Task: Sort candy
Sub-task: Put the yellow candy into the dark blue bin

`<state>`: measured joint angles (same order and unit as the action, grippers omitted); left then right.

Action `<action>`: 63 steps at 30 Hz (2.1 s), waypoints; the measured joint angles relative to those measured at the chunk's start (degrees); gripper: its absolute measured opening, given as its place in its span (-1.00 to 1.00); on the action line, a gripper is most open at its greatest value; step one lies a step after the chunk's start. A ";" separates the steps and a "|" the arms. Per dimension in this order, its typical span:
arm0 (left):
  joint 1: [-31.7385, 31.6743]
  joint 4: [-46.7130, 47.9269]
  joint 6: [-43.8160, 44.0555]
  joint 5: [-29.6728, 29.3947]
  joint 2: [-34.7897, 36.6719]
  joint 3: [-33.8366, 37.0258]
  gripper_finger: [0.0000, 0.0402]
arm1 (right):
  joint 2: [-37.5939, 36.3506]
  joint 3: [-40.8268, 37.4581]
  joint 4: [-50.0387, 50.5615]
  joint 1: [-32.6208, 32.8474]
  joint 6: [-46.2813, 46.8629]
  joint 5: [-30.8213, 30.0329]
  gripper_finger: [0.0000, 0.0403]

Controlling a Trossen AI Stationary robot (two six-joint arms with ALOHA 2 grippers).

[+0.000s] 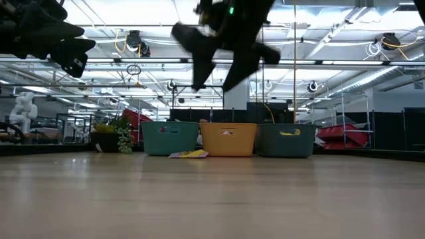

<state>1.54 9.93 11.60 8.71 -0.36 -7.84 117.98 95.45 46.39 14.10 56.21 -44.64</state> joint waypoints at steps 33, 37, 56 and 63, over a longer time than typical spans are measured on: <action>0.00 -0.05 0.00 0.02 0.02 0.00 -0.29 | 22.59 -19.09 -73.96 -12.62 -23.35 4.30 0.27; 0.00 -0.02 0.00 0.02 0.02 0.01 -0.29 | 22.52 -18.90 -72.80 -10.16 -23.66 5.07 -0.22; 0.00 -0.02 0.00 0.02 0.02 0.00 -0.29 | -21.91 -19.65 -33.28 -5.39 -33.93 2.65 -0.97; -0.01 -0.02 0.00 0.02 0.01 0.00 -0.29 | -38.87 -19.49 -14.68 -11.98 -32.49 -6.45 -0.99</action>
<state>1.53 9.92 11.60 8.73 -0.35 -7.84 79.11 75.97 31.71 2.12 23.72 -51.10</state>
